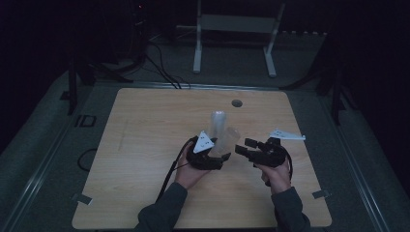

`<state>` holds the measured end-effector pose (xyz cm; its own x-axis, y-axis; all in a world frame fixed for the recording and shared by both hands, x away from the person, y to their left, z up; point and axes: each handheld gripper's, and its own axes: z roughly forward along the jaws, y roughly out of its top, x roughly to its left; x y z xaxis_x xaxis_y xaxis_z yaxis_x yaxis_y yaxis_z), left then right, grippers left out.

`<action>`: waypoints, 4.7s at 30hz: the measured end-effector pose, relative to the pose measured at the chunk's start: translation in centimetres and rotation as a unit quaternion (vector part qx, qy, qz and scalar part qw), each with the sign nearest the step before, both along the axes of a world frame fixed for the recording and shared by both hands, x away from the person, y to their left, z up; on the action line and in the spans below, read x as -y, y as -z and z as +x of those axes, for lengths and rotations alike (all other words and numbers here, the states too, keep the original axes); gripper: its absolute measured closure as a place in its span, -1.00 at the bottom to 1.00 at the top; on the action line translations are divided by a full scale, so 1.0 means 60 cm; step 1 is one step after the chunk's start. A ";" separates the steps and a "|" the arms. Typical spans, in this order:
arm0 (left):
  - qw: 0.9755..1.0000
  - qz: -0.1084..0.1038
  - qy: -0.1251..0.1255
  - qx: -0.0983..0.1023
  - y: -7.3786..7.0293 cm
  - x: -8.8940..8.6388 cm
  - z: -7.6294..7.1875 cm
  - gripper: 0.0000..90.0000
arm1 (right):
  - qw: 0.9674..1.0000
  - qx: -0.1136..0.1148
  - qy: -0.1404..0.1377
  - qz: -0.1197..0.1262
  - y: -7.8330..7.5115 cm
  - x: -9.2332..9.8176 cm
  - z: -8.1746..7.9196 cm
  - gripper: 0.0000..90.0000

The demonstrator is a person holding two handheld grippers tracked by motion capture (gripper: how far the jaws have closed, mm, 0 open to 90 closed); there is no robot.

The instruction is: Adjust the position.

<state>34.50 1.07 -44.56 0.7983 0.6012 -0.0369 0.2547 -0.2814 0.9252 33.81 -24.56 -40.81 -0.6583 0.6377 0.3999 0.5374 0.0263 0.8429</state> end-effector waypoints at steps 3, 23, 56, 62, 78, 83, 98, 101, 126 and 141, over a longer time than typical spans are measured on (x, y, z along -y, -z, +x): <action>1.000 0.002 0.005 0.000 -0.002 -0.005 0.001 -0.43 | 1.000 0.000 0.000 -0.005 0.000 0.004 0.000 -0.30; 1.000 0.007 0.019 0.003 -0.019 -0.031 0.005 -0.43 | 0.988 0.039 -0.025 -0.148 -0.018 0.003 0.001 -0.26; 0.996 0.061 0.063 -0.010 -0.025 -0.041 0.013 -0.43 | 0.960 0.047 -0.078 -0.266 -0.047 -0.007 0.011 -0.22; 0.995 0.068 0.066 -0.006 -0.029 -0.043 0.013 -0.43 | 0.954 0.041 -0.089 -0.282 -0.047 -0.009 0.015 -0.22; 0.993 0.086 0.076 -0.006 -0.035 -0.046 0.014 -0.43 | 0.942 0.044 -0.110 -0.315 -0.059 -0.013 0.016 -0.22; 0.992 0.095 0.082 -0.004 -0.033 -0.043 0.013 -0.42 | 0.937 0.045 -0.118 -0.326 -0.061 -0.017 0.015 -0.22; 0.988 0.124 0.092 0.004 -0.029 -0.033 0.007 -0.34 | 0.927 0.048 -0.131 -0.349 -0.065 -0.023 0.014 -0.22; 0.987 0.131 0.094 0.006 -0.029 -0.032 0.007 -0.34 | 0.925 0.048 -0.134 -0.353 -0.066 -0.023 0.014 -0.22; 0.975 0.184 0.121 0.015 -0.022 -0.016 0.002 -0.33 | 0.874 0.061 -0.202 -0.438 -0.069 -0.057 0.007 -0.22; 0.968 0.209 0.138 0.019 -0.020 -0.006 -0.002 -0.33 | 0.856 0.067 -0.221 -0.463 -0.070 -0.066 0.008 -0.22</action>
